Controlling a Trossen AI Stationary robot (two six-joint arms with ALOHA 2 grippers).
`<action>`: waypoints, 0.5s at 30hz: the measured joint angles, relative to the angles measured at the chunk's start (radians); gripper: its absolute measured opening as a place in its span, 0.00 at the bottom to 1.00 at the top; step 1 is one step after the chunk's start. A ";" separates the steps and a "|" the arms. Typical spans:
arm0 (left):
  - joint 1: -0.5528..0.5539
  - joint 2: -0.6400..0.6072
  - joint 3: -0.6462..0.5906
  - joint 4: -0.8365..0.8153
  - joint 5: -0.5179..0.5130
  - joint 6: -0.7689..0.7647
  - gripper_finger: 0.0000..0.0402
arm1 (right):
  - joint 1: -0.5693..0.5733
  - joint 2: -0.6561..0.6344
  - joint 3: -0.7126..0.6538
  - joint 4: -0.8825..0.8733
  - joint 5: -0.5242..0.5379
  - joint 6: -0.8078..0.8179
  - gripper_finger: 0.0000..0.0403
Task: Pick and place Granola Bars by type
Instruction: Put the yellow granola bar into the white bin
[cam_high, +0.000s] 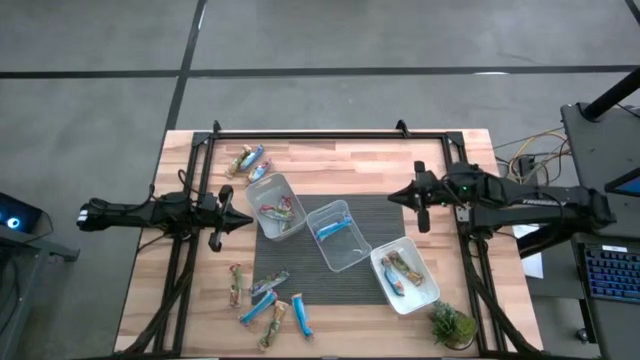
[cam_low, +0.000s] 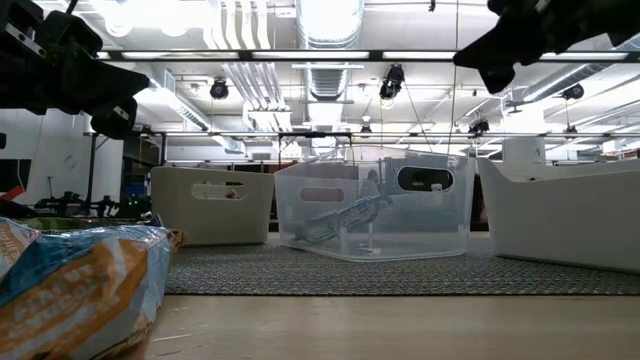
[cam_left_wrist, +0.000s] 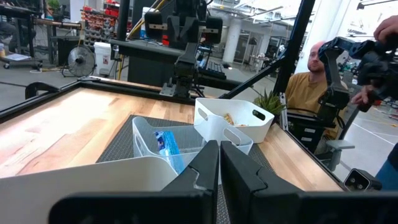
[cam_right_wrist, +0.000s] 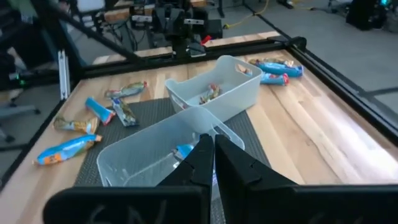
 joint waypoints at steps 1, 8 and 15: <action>0.000 0.000 0.000 0.000 0.000 0.000 0.00 | 0.000 -0.016 -0.009 0.003 0.007 0.023 0.02; 0.000 0.000 0.000 0.000 0.000 0.000 0.00 | 0.002 -0.103 -0.066 0.020 0.065 0.001 0.02; 0.000 0.000 0.000 0.000 0.000 0.000 0.00 | 0.002 -0.145 -0.115 0.137 0.065 -0.090 0.02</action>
